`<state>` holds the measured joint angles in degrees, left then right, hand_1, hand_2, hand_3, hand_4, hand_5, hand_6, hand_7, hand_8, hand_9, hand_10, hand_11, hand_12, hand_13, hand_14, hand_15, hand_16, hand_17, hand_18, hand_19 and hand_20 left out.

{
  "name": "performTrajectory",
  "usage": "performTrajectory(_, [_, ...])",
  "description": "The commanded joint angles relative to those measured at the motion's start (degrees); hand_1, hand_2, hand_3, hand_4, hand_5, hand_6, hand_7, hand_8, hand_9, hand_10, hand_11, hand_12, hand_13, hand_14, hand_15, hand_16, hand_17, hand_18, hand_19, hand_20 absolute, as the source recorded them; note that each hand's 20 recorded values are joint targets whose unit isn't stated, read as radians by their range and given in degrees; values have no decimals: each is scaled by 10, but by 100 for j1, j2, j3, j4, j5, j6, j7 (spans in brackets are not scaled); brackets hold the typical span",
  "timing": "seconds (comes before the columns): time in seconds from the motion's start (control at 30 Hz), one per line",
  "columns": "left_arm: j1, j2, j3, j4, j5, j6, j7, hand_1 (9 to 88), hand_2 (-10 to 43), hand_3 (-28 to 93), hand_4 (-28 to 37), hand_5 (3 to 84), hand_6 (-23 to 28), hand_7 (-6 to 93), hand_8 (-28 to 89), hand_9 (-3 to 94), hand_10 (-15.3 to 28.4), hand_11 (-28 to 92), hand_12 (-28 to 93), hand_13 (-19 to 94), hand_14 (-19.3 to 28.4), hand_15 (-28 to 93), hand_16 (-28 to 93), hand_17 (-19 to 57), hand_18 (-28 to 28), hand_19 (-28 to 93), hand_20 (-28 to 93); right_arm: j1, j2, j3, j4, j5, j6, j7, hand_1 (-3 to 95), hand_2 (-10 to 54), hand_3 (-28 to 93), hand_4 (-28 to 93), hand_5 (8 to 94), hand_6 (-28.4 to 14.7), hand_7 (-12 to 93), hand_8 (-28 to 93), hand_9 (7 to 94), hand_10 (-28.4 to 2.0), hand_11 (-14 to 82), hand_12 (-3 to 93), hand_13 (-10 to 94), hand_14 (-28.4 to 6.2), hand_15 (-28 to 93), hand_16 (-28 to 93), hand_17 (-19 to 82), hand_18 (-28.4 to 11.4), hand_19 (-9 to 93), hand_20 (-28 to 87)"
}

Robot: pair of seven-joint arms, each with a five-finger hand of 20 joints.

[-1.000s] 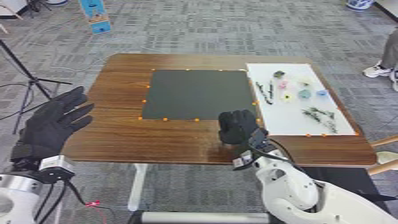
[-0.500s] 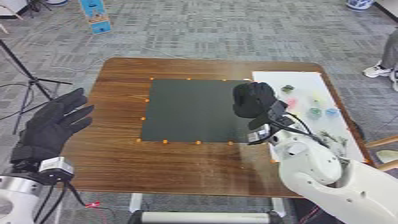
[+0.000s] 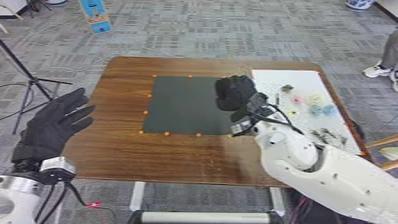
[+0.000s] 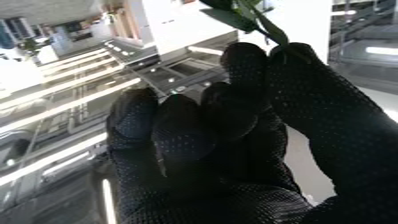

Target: Arrange flowers

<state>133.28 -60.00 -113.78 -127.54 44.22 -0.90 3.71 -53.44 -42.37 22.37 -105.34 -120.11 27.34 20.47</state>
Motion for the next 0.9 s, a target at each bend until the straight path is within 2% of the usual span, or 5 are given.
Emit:
performTrajectory(0.03, [-87,25,95,17,-24,33,-20,235,-45,718,-283,268,28,222,-114,239,107,230,144,219,128,261,9,-120,214,408,76,564,-825,-415,201,-26,60,-81,400,-95,847,-73,645,2,587,301,726,-102,594,699,656,-111,828,464,322,-214,837,512])
performTrajectory(0.5, [-344,177,304,91,-17,158,190,234,-46,718,-283,269,29,222,-114,240,107,231,145,220,127,262,10,-120,213,409,77,1845,-2139,-1757,1720,53,593,-268,402,-95,846,-77,645,3,586,300,727,-101,594,699,657,-110,827,463,322,-214,837,512])
performTrajectory(0.6, [277,67,145,-223,-7,235,636,234,-47,718,-283,271,29,224,-115,244,107,233,145,222,127,263,10,-118,214,410,78,2170,-2103,-2545,1371,-178,984,546,402,-95,846,-78,645,3,586,299,728,-100,593,699,657,-109,827,463,322,-214,837,512])
performTrajectory(0.67, [296,57,144,-237,-21,229,704,233,-49,720,-283,280,32,225,-115,253,108,238,145,230,126,267,10,-111,216,417,80,2075,-2230,-2605,1438,-305,982,756,403,-95,846,-79,645,3,586,299,728,-100,593,699,657,-109,827,462,322,-214,837,512])
performTrajectory(0.9, [-852,380,604,239,-45,44,342,234,-49,721,-283,290,33,226,-117,259,109,247,141,233,128,278,6,-108,219,423,82,1466,-2681,-2005,2536,-425,659,130,404,-95,847,-85,645,2,587,297,729,-99,592,699,657,-108,826,463,323,-212,835,510])
